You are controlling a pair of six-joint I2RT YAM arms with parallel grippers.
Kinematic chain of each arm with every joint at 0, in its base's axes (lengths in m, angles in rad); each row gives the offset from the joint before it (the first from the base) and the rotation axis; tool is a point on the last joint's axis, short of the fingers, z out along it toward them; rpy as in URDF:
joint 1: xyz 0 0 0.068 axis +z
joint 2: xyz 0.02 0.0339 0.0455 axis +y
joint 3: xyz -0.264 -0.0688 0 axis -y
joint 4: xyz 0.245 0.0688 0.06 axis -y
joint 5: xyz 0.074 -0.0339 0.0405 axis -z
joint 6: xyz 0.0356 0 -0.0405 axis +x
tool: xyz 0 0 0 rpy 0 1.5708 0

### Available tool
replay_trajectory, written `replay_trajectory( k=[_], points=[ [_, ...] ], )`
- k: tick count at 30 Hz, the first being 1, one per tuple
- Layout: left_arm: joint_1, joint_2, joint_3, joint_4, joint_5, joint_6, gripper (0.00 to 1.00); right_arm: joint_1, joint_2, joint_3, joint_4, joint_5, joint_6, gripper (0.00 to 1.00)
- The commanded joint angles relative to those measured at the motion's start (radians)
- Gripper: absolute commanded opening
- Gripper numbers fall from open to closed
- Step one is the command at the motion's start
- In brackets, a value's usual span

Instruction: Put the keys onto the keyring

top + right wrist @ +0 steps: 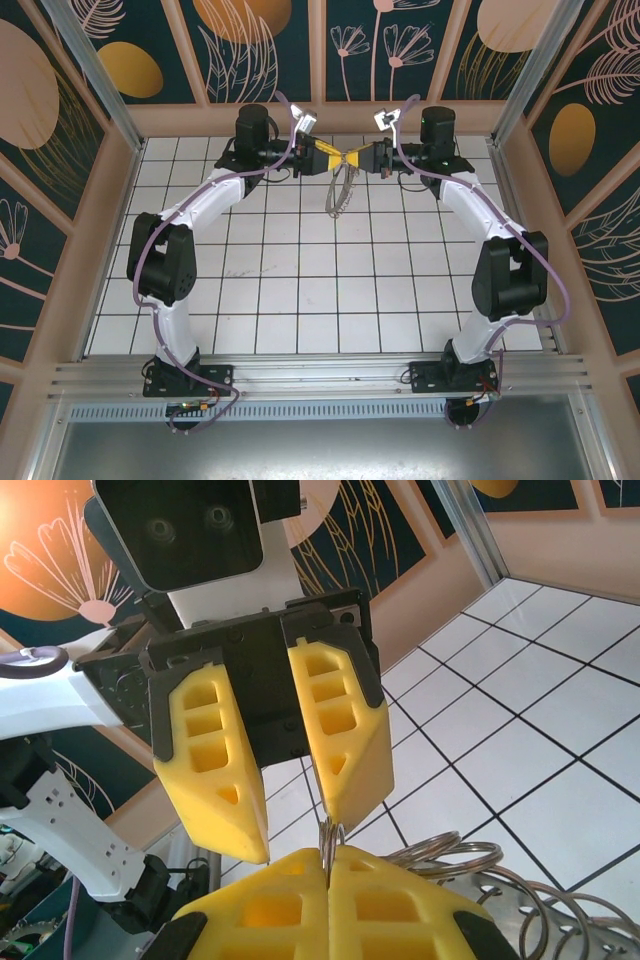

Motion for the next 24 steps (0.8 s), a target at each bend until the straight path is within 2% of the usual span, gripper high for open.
replay_trajectory(
  k=[1, 6, 10, 12, 16, 19, 24],
  points=[
    [-0.003, 0.014, 0.004, 0.045, 0.044, -0.011, 0.27, 0.011, 0.016, 0.047, 0.047, -0.020, 0.000, 0.00],
    [-0.005, 0.022, 0.010, 0.050, 0.042, -0.018, 0.25, 0.016, 0.020, 0.053, 0.038, -0.019, -0.009, 0.00],
    [-0.007, 0.026, 0.015, 0.060, 0.048, -0.029, 0.10, 0.015, 0.025, 0.052, 0.035, -0.017, -0.011, 0.00],
    [-0.007, 0.028, 0.017, 0.063, 0.050, -0.033, 0.05, 0.017, 0.027, 0.053, 0.037, -0.018, -0.011, 0.00],
    [-0.011, 0.032, 0.022, 0.070, 0.050, -0.038, 0.06, 0.019, 0.036, 0.058, 0.036, -0.020, -0.011, 0.00],
    [-0.016, 0.033, 0.025, 0.075, 0.049, -0.039, 0.00, 0.021, 0.039, 0.060, 0.034, -0.020, -0.011, 0.00],
    [-0.021, 0.033, 0.017, 0.090, 0.042, -0.043, 0.00, 0.021, 0.043, 0.064, 0.033, -0.015, -0.011, 0.00]
  ],
)
